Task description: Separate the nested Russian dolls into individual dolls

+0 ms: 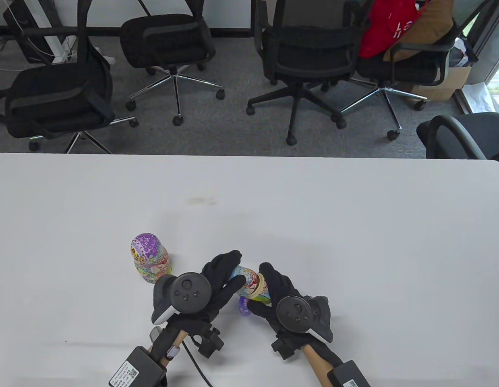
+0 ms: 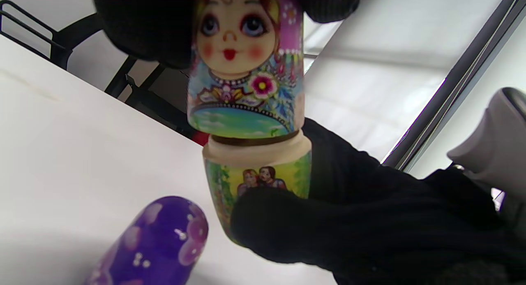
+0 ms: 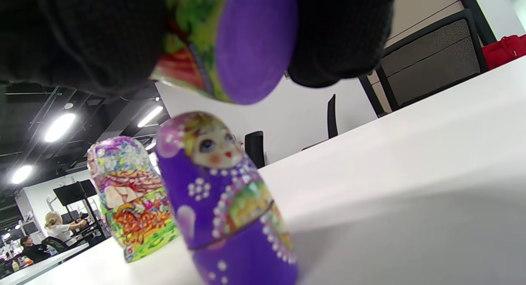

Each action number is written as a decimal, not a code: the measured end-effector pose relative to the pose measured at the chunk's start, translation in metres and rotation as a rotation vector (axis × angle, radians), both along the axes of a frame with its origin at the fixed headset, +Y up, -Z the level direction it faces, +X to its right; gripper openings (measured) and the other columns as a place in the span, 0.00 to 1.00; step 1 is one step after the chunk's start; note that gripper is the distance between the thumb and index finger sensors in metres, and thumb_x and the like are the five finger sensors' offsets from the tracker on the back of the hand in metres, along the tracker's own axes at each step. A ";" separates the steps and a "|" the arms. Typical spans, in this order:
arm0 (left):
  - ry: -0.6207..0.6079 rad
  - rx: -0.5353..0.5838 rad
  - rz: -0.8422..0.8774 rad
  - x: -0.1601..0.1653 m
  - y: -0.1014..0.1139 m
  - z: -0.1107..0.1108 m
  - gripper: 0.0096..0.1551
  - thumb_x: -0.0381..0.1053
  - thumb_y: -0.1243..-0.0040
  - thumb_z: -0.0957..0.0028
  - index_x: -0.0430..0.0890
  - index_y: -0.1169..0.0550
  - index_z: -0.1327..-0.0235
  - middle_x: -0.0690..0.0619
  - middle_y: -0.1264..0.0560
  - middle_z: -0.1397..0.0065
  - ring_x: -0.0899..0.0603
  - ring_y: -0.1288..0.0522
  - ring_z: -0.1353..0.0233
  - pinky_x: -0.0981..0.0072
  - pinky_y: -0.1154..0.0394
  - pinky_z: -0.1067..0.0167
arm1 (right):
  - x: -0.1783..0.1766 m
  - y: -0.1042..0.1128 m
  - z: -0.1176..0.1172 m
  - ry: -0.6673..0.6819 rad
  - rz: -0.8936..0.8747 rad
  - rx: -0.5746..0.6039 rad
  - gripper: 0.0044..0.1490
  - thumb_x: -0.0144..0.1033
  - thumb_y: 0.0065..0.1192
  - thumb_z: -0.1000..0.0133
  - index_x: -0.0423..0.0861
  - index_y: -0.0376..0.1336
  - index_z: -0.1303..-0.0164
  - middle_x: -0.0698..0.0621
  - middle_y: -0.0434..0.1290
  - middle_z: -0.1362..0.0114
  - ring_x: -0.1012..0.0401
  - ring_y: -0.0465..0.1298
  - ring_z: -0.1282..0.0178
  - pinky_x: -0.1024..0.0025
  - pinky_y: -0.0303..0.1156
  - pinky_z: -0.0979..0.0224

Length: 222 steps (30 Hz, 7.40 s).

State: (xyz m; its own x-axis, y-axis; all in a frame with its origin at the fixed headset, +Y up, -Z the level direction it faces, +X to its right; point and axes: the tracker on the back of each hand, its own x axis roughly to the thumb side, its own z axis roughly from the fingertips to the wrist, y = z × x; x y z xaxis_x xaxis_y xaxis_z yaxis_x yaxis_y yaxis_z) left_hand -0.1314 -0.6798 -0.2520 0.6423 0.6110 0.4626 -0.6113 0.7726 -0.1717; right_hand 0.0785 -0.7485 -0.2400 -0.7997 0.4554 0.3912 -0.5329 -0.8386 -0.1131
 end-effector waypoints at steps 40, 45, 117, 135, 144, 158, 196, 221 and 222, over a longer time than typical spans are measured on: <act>0.110 0.067 -0.031 -0.006 -0.011 -0.007 0.37 0.52 0.59 0.33 0.33 0.40 0.16 0.30 0.37 0.20 0.29 0.28 0.30 0.54 0.20 0.43 | -0.006 0.010 0.002 -0.008 -0.078 -0.041 0.60 0.54 0.62 0.48 0.32 0.43 0.19 0.35 0.60 0.21 0.39 0.66 0.29 0.50 0.69 0.28; 0.204 0.133 -0.113 -0.023 -0.005 -0.012 0.36 0.52 0.58 0.33 0.35 0.39 0.16 0.31 0.36 0.20 0.29 0.29 0.30 0.54 0.21 0.42 | 0.009 0.006 -0.005 -0.062 -0.093 -0.054 0.58 0.54 0.61 0.48 0.33 0.44 0.19 0.36 0.61 0.22 0.40 0.67 0.29 0.51 0.70 0.29; -0.085 -0.132 -0.486 0.042 -0.066 -0.001 0.41 0.58 0.51 0.37 0.38 0.37 0.15 0.34 0.33 0.19 0.31 0.27 0.27 0.50 0.22 0.38 | 0.022 -0.003 -0.012 -0.087 -0.136 -0.155 0.53 0.52 0.60 0.46 0.35 0.47 0.19 0.37 0.64 0.23 0.41 0.68 0.29 0.50 0.69 0.28; -0.034 -0.056 -0.424 0.035 -0.066 -0.005 0.37 0.55 0.49 0.38 0.37 0.33 0.20 0.36 0.28 0.24 0.33 0.23 0.32 0.54 0.19 0.42 | 0.015 -0.009 -0.012 -0.012 -0.093 -0.234 0.52 0.52 0.59 0.45 0.35 0.49 0.19 0.37 0.64 0.23 0.40 0.68 0.29 0.49 0.69 0.28; -0.028 -0.069 -0.245 0.022 -0.047 -0.008 0.37 0.54 0.51 0.37 0.36 0.33 0.20 0.35 0.28 0.25 0.33 0.23 0.33 0.55 0.19 0.43 | 0.006 -0.011 -0.012 0.106 -0.060 -0.294 0.57 0.51 0.63 0.47 0.34 0.44 0.18 0.35 0.60 0.20 0.38 0.65 0.27 0.48 0.67 0.26; -0.081 -0.153 -0.021 0.022 -0.040 -0.005 0.36 0.54 0.57 0.35 0.33 0.35 0.20 0.34 0.28 0.28 0.34 0.23 0.37 0.58 0.17 0.46 | -0.007 -0.006 -0.001 0.101 -0.103 -0.133 0.52 0.50 0.68 0.52 0.33 0.55 0.24 0.40 0.73 0.32 0.50 0.79 0.43 0.65 0.81 0.40; 0.156 0.014 0.141 -0.003 -0.018 -0.004 0.39 0.56 0.63 0.35 0.30 0.39 0.21 0.33 0.27 0.31 0.42 0.23 0.49 0.66 0.18 0.64 | -0.003 0.002 -0.001 -0.085 -0.039 0.037 0.51 0.50 0.70 0.54 0.37 0.56 0.26 0.43 0.73 0.31 0.52 0.80 0.42 0.65 0.81 0.40; 0.172 -0.176 -0.644 0.010 -0.087 -0.025 0.34 0.53 0.49 0.36 0.39 0.33 0.19 0.37 0.28 0.22 0.39 0.21 0.42 0.61 0.18 0.54 | 0.005 -0.002 -0.004 -0.090 -0.082 -0.032 0.51 0.50 0.68 0.52 0.37 0.55 0.24 0.42 0.72 0.29 0.50 0.78 0.40 0.62 0.79 0.39; 0.167 -0.172 -0.671 0.012 -0.090 -0.024 0.34 0.53 0.49 0.36 0.39 0.33 0.19 0.37 0.28 0.22 0.39 0.21 0.42 0.61 0.18 0.54 | 0.005 -0.003 -0.004 -0.090 -0.083 -0.034 0.51 0.51 0.68 0.52 0.37 0.55 0.24 0.42 0.72 0.29 0.50 0.78 0.40 0.62 0.79 0.39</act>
